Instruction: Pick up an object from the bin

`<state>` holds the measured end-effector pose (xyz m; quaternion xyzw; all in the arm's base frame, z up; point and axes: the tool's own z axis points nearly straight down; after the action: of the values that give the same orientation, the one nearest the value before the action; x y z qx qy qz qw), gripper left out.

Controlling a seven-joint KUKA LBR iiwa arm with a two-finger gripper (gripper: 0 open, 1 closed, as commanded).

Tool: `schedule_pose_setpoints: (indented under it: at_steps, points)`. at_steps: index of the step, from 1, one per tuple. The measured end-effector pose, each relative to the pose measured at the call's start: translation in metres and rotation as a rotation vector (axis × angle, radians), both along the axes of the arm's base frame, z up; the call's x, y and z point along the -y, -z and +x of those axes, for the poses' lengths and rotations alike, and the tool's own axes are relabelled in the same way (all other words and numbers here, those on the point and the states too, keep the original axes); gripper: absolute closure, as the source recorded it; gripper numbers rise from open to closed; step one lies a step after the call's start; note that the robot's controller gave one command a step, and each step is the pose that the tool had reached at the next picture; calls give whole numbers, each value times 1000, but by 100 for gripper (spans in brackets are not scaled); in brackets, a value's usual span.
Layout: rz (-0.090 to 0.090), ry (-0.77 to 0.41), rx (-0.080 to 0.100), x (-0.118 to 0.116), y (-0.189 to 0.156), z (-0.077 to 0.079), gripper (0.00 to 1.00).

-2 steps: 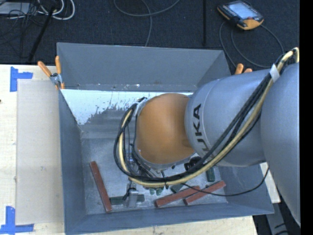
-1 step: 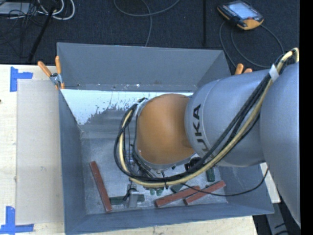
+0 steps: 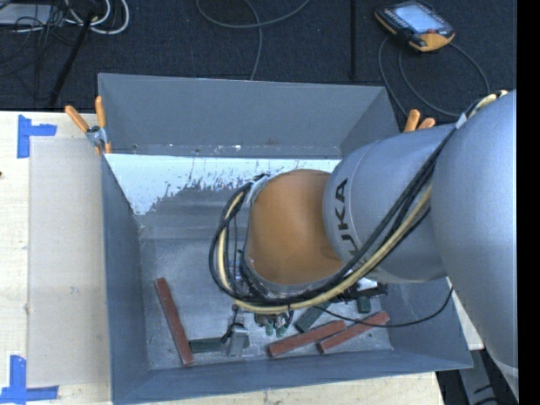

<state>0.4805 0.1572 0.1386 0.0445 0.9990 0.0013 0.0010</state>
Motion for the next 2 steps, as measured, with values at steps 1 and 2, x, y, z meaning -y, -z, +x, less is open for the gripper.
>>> schedule_pose_setpoints:
  at_steps: [1, 2]
  points:
    - [-3, -1, 0, 9, 52, -4, 0]
    - [-3, 10, -4, -4, 69, -10, 100]
